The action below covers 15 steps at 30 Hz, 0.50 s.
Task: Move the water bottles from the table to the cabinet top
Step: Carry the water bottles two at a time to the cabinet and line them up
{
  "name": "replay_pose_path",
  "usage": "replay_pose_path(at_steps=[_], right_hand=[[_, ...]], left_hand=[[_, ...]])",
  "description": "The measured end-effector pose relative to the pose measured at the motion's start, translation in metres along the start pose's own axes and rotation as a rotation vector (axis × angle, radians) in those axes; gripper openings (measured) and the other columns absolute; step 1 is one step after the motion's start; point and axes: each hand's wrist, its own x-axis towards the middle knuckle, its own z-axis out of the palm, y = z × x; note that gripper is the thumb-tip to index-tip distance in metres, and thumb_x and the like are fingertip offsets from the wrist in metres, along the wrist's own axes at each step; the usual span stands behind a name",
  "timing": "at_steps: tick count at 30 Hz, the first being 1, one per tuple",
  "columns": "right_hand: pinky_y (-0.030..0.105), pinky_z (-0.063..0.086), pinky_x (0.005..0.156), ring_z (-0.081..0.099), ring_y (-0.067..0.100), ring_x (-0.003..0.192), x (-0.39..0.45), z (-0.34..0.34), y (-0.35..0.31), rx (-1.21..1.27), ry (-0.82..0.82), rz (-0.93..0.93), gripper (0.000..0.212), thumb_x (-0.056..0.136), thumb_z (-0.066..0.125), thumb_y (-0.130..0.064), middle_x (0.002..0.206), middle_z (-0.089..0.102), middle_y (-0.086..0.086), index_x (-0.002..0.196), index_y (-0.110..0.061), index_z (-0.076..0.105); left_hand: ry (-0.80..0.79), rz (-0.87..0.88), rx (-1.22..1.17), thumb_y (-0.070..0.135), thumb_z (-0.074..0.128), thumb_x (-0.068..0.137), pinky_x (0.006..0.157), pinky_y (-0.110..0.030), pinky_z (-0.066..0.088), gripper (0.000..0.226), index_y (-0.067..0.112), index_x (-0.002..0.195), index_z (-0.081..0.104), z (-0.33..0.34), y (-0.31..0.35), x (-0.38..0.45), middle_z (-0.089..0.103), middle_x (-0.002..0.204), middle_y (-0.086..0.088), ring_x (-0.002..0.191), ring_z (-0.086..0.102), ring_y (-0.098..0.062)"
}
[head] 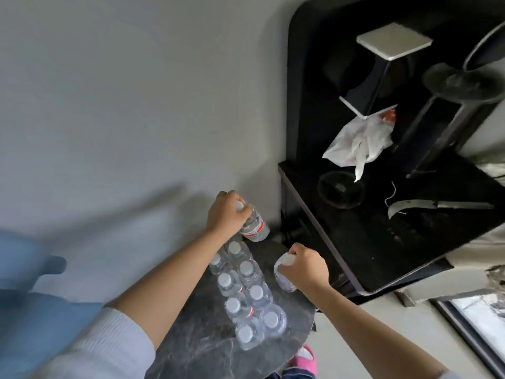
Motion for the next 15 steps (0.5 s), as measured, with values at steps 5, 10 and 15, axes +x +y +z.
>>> replay_pose_path(at_steps=[5, 10, 15], right_hand=[[0.027, 0.046, 0.076, 0.063, 0.025, 0.099, 0.031, 0.019, 0.004, 0.029, -0.088, 0.059, 0.030, 0.077, 0.065, -0.031, 0.106, 0.068, 0.006, 0.102, -0.015, 0.057], [0.030, 0.048, 0.083, 0.062, 0.023, 0.103, 0.056, 0.035, 0.006, -0.036, -0.126, 0.101, 0.025, 0.083, 0.059, -0.032, 0.112, 0.067, 0.004, 0.104, -0.017, 0.056], [0.031, 0.049, 0.085, 0.061, 0.027, 0.108, 0.079, 0.045, 0.003, -0.031, -0.125, 0.117, 0.034, 0.081, 0.063, -0.028, 0.115, 0.066, 0.008, 0.111, -0.013, 0.057]], left_hand=[[-0.141, -0.041, 0.096, 0.015, 0.058, 0.087, 0.091, -0.030, 0.042, 0.027, 0.002, 0.111, 0.060, 0.038, -0.011, 0.046, 0.051, 0.125, -0.017, 0.112, 0.054, -0.032], [-0.267, -0.070, 0.168, 0.015, 0.058, 0.088, 0.086, -0.031, 0.044, 0.029, 0.002, 0.113, 0.057, 0.076, -0.026, 0.082, 0.050, 0.126, -0.018, 0.111, 0.054, -0.033], [-0.386, -0.086, 0.287, 0.015, 0.060, 0.088, 0.090, -0.034, 0.046, 0.033, 0.005, 0.119, 0.054, 0.104, -0.042, 0.101, 0.047, 0.128, -0.017, 0.112, 0.056, -0.034]])
